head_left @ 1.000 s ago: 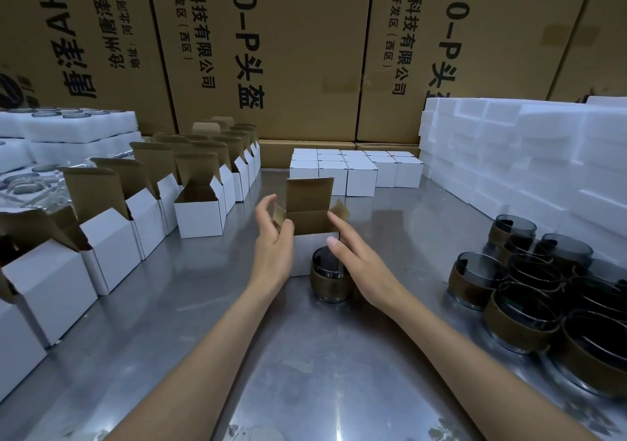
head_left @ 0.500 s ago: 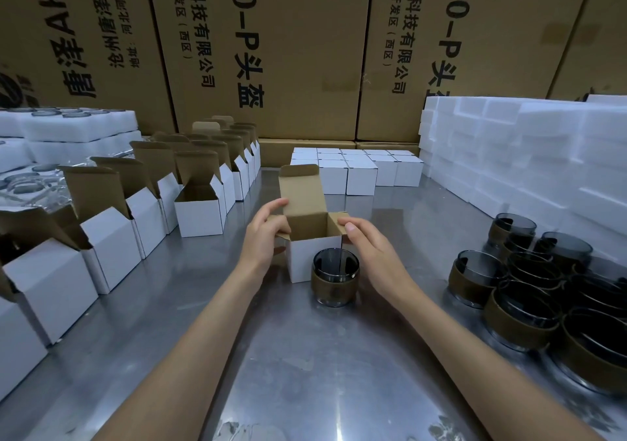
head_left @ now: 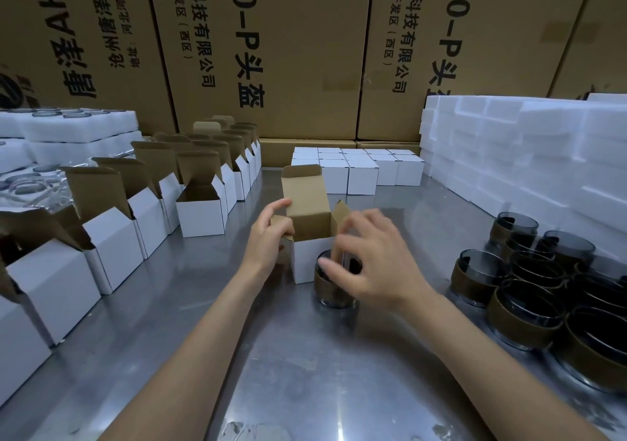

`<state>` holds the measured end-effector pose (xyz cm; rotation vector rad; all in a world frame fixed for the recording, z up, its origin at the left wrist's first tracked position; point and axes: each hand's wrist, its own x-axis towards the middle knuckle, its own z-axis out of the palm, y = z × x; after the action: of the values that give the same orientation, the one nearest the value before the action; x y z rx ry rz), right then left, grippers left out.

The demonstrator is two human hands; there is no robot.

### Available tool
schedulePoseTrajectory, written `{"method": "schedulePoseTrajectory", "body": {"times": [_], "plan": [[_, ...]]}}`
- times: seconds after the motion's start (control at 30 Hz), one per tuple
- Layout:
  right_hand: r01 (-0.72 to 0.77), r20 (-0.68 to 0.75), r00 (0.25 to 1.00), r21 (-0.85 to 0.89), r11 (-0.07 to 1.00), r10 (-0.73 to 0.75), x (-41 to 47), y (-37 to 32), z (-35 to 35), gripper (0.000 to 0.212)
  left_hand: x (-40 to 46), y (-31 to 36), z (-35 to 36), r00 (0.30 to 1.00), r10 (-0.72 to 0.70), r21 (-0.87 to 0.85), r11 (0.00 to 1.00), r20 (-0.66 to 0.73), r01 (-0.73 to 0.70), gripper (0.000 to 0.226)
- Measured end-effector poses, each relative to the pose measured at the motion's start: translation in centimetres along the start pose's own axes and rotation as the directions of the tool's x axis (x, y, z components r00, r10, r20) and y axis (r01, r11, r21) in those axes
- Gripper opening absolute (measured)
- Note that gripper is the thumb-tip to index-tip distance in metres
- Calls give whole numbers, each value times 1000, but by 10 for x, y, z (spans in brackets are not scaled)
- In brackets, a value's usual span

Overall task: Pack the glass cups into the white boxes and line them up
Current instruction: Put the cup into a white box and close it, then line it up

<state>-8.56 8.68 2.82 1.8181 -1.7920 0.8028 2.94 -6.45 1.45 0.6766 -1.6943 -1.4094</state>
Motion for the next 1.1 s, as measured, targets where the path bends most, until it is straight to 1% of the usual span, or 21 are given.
{"method": "schedulePoseTrajectory", "body": {"times": [0.03,0.1,0.13,0.17,0.23,0.3,0.33,0.4,0.43,0.47,0.53,0.6,0.67,0.8,0.87,0.93,1.1], "plan": [[65,86,995,-89,994,-57,1,-4,0,41,0,0,0,1000,4,1,1000,2,-4,42],[142,241,966,-197,970,-92,3,-10,3,41,0,-1,-1,1000,12,5,1000,8,-12,42],[150,269,959,-202,968,-93,4,-11,5,38,0,-2,-1,1000,17,10,1000,12,-17,41],[137,264,961,-179,974,-87,4,-12,6,36,1,-2,-1,1000,22,13,1000,15,-22,41],[67,176,983,-79,995,-52,3,-13,6,36,1,-1,-1,999,28,13,1000,21,-28,41],[11,-27,1000,6,1000,-10,2,-14,4,35,0,0,-1,999,37,7,999,29,-37,43],[-4,-147,989,20,1000,7,2,-15,3,33,0,1,0,998,44,3,999,36,-45,45],[-21,-348,937,-18,1000,13,4,-15,2,30,-2,3,3,997,64,-4,998,50,-64,47],[-27,-411,912,-52,998,3,5,-14,2,29,-4,4,5,995,75,-3,997,59,-75,45],[-32,-451,893,-80,996,-7,6,-13,2,30,-5,6,8,993,88,0,996,73,-89,42],[-47,-485,874,-116,992,-15,7,-12,4,33,-9,8,13,987,116,-1,993,110,-117,36],[-82,-479,878,-161,984,-5,7,-13,6,35,-13,9,19,981,141,-14,990,137,-140,32],[-122,-433,902,-226,967,13,6,-13,10,35,-15,10,21,977,152,-33,988,148,-149,30],[-137,-315,949,-323,937,30,3,-10,15,36,-14,8,17,980,141,-16,990,142,-140,43],[-136,-291,956,-344,929,32,4,-10,16,36,-14,8,17,980,138,-10,990,146,-138,47],[-136,-282,959,-351,926,34,6,-10,17,37,-15,8,19,980,144,-21,990,141,-142,45],[-110,-248,969,-364,925,18,6,-9,21,48,-15,5,20,978,168,-44,986,123,-163,45]]}}
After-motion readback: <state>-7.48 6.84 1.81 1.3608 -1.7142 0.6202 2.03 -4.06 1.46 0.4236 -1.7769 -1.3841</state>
